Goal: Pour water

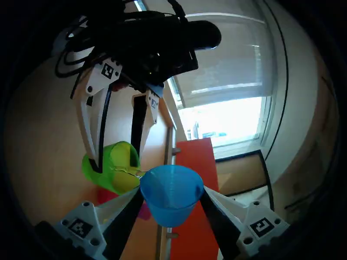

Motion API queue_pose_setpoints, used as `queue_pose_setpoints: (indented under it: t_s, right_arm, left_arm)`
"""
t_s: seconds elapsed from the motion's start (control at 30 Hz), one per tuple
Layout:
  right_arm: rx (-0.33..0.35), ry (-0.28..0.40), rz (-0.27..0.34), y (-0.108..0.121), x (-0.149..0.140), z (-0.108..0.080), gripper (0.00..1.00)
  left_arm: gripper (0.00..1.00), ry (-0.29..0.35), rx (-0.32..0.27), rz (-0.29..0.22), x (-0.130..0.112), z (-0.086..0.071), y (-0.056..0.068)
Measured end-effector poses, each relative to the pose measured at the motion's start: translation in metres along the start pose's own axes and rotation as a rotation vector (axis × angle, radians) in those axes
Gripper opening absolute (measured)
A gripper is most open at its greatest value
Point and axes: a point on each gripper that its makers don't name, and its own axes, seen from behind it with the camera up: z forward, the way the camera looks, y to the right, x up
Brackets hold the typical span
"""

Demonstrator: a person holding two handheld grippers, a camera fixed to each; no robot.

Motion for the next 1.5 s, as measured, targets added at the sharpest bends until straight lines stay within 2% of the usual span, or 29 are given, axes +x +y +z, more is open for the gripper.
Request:
queue_pose_setpoints:
  t_s: [1.5]
  right_arm:
    - [-0.023,-0.022,-0.227,0.0062,0.0001,0.0025,0.89]
  left_arm:
    - [0.87,-0.003,-0.001,-0.002,-0.0005,0.0076,-0.0001]
